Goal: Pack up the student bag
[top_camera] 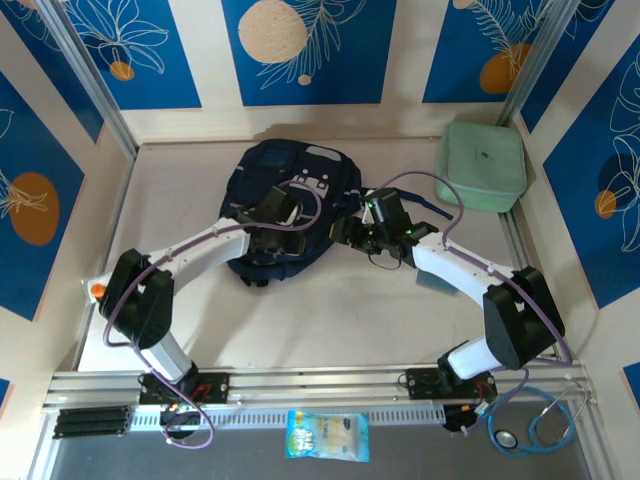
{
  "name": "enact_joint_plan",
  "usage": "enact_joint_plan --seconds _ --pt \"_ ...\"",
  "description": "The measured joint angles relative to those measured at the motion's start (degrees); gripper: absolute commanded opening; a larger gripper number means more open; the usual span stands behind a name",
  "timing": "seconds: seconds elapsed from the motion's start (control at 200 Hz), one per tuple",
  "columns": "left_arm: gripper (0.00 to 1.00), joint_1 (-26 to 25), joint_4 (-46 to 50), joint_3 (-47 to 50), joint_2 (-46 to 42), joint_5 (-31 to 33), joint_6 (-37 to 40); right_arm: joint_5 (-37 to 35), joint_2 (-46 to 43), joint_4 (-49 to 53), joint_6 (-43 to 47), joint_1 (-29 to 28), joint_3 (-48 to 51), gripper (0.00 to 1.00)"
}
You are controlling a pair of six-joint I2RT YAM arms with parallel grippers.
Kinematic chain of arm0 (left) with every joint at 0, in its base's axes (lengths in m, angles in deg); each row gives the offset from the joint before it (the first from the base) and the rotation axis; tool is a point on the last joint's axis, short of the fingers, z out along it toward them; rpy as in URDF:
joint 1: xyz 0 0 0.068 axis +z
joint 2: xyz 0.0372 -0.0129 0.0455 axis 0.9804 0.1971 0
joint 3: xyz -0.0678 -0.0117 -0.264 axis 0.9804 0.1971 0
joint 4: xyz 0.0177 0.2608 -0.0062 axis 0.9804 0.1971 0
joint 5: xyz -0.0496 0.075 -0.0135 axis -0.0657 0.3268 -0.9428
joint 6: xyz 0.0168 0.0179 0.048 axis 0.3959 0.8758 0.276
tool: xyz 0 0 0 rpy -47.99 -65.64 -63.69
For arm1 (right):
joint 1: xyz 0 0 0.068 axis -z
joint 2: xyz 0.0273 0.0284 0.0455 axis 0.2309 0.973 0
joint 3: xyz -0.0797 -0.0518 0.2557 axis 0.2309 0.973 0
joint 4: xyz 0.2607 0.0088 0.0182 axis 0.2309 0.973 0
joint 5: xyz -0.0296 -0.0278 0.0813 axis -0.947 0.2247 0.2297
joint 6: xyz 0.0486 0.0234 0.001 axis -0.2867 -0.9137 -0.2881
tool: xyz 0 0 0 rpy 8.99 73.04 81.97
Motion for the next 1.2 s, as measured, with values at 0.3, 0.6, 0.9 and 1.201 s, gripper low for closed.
enact_joint_plan --seconds 0.3,0.6,0.9,1.201 --pt "0.07 -0.02 -0.07 -1.11 1.44 0.28 -0.26 2.08 1.60 -1.97 -2.40 0.00 -0.17 0.53" --pt "0.00 -0.13 -0.22 -1.22 1.38 -0.33 0.02 5.05 3.87 -6.25 -10.38 0.37 -0.72 0.47" --pt "0.00 -1.75 -1.97 -1.20 0.31 -2.89 0.92 8.98 7.48 -12.74 -21.11 1.51 -0.90 0.47" --pt "0.00 -4.39 -2.32 -3.72 1.25 -5.68 0.87 9.70 10.51 -13.09 -24.68 2.95 -2.75 0.41"
